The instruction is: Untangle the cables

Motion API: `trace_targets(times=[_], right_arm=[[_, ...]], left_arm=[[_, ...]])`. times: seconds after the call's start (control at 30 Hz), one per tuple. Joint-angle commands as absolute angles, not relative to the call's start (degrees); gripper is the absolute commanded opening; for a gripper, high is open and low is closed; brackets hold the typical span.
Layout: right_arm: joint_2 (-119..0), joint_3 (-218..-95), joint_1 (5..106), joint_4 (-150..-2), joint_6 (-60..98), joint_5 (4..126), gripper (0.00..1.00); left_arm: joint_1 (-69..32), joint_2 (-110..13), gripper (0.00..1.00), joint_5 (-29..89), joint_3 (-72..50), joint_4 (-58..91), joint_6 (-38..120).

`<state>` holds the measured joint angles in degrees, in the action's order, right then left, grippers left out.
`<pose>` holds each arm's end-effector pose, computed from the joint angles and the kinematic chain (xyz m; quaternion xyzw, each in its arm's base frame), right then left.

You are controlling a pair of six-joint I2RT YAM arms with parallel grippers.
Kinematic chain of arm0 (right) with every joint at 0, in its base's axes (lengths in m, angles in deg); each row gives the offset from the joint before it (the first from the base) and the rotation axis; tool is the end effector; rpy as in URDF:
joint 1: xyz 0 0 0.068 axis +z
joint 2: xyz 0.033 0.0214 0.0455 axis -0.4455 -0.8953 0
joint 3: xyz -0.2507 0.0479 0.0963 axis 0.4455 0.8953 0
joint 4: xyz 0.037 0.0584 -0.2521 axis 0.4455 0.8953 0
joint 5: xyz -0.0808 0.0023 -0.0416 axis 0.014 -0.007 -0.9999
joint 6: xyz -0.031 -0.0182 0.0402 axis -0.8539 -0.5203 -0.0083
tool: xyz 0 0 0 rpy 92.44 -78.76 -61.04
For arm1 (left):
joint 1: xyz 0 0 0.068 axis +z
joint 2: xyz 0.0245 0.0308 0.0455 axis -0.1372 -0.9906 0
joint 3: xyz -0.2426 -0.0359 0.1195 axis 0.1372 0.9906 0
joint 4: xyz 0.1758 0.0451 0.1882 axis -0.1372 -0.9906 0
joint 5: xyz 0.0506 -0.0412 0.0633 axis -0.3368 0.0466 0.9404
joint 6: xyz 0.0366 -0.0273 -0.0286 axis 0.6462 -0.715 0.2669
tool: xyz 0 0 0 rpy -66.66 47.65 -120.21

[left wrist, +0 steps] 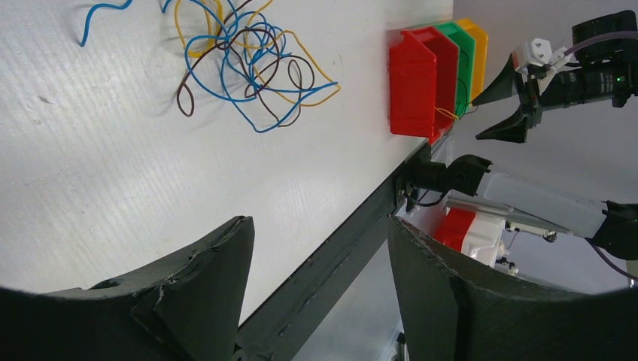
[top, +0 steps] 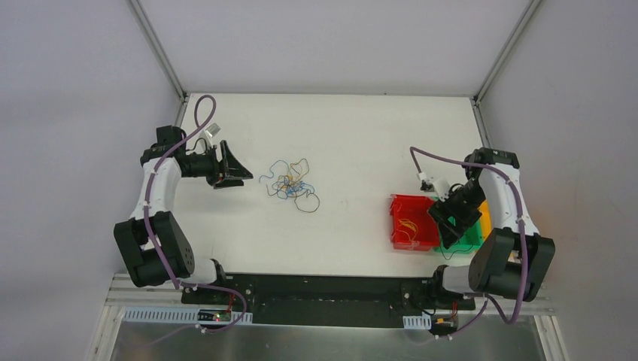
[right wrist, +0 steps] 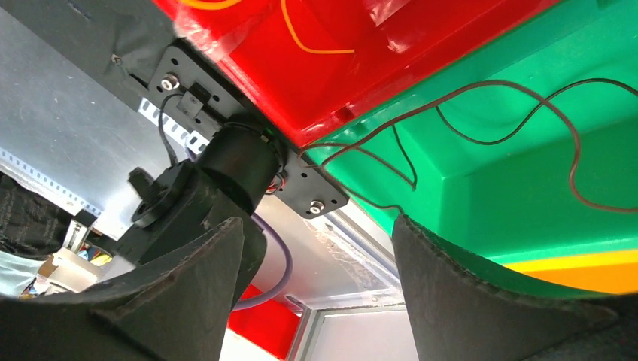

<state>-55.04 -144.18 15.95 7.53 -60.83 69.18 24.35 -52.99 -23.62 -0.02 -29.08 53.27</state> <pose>0.1940 -0.0289 0.2655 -0.5082 0.8531 0.1171 0.0171 0.2655 0.0457 0.2725 0.0085 0.8415 -0.4629 0.2784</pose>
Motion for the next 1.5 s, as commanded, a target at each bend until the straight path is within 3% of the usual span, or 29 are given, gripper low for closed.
trace_targets(times=[0.0,0.2,0.3,0.4,0.63,0.93,1.17,1.47], right_arm=[[-57.0,-142.0,15.1,2.8,-62.8,67.2,0.75],[-59.4,-139.6,14.8,-2.2,-63.1,67.4,0.72],[-60.7,-139.7,14.6,-2.9,-63.1,68.0,0.64],[-61.6,-139.7,14.3,-3.6,-63.0,68.1,0.5],[-62.0,-142.7,12.2,-2.2,-64.9,67.6,0.0],[-65.6,-152.0,8.6,-3.7,-64.8,67.8,0.0],[-65.2,-149.6,8.1,-20.5,-60.6,61.5,0.0],[-64.6,-148.2,7.5,-14.2,-63.0,63.8,0.0]], left_arm=[[24.1,-51.0,0.67,-23.6,0.6,-28.5,54.6],[24.1,-52.0,0.66,-23.8,0.7,-28.2,54.4],[24.2,-52.2,0.66,-23.7,0.3,-28.2,54.5],[24.1,-52.5,0.66,-23.6,0.1,-28.1,54.6],[24.1,-52.6,0.66,-23.4,0.2,-28.1,54.7],[24.1,-53.6,0.66,-23.1,-0.2,-27.7,54.6],[24.1,-53.9,0.66,-21.9,-0.2,-27.5,54.4],[24.1,-54.3,0.66,-22.0,0.0,-27.1,54.4]])
